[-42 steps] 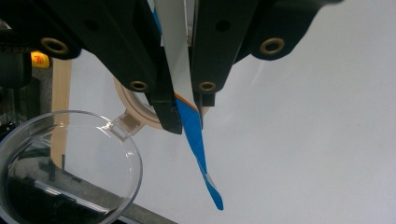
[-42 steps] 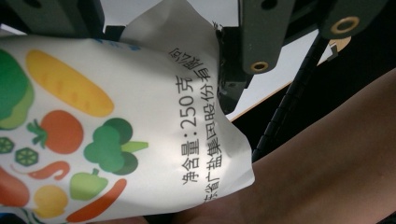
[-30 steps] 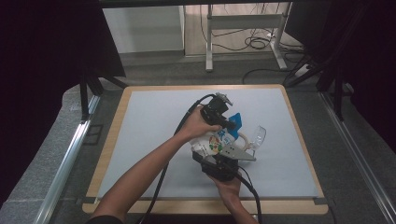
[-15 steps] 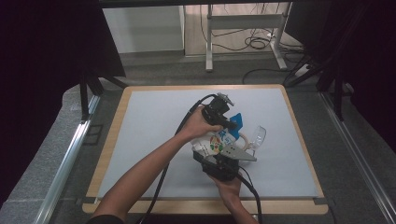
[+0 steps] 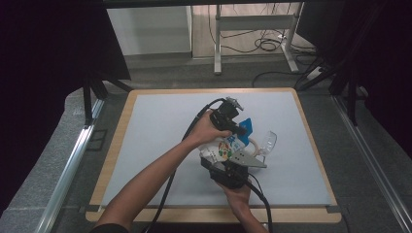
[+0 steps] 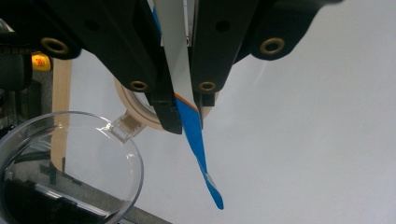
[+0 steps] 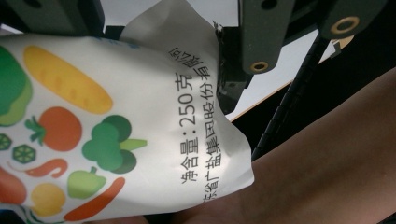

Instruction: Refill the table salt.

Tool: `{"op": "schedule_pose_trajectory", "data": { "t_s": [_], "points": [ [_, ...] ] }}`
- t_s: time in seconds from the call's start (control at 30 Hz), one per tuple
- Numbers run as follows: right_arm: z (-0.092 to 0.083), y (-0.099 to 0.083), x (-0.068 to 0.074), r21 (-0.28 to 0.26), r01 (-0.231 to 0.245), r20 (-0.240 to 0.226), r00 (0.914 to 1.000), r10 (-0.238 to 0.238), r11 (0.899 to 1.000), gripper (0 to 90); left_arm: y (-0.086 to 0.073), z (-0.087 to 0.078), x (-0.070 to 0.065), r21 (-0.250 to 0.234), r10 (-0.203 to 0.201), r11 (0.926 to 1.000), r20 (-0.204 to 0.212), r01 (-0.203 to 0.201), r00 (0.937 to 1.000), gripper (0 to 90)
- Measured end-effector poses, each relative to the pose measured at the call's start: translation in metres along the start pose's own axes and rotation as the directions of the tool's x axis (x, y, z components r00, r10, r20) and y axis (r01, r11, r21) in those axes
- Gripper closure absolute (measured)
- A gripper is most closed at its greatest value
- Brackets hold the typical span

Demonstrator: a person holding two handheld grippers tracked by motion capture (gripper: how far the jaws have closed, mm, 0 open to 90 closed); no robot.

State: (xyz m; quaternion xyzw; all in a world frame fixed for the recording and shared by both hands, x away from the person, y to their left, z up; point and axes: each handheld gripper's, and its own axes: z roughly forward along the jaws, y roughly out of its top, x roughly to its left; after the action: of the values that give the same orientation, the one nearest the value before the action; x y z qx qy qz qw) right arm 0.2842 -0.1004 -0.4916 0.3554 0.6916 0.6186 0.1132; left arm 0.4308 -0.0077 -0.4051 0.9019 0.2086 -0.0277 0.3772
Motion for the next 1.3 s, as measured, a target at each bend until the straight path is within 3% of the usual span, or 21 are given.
{"op": "schedule_pose_trajectory", "data": {
  "t_s": [1.3],
  "points": [
    [-0.0018,-0.0002,-0.0022,0.000,0.001,-0.011,0.9999,-0.001,1.000,57.8,-0.0004,0.0016,0.0003,0.004,0.003,1.0000,0.006,-0.003,1.0000,89.8]
  ]
}}
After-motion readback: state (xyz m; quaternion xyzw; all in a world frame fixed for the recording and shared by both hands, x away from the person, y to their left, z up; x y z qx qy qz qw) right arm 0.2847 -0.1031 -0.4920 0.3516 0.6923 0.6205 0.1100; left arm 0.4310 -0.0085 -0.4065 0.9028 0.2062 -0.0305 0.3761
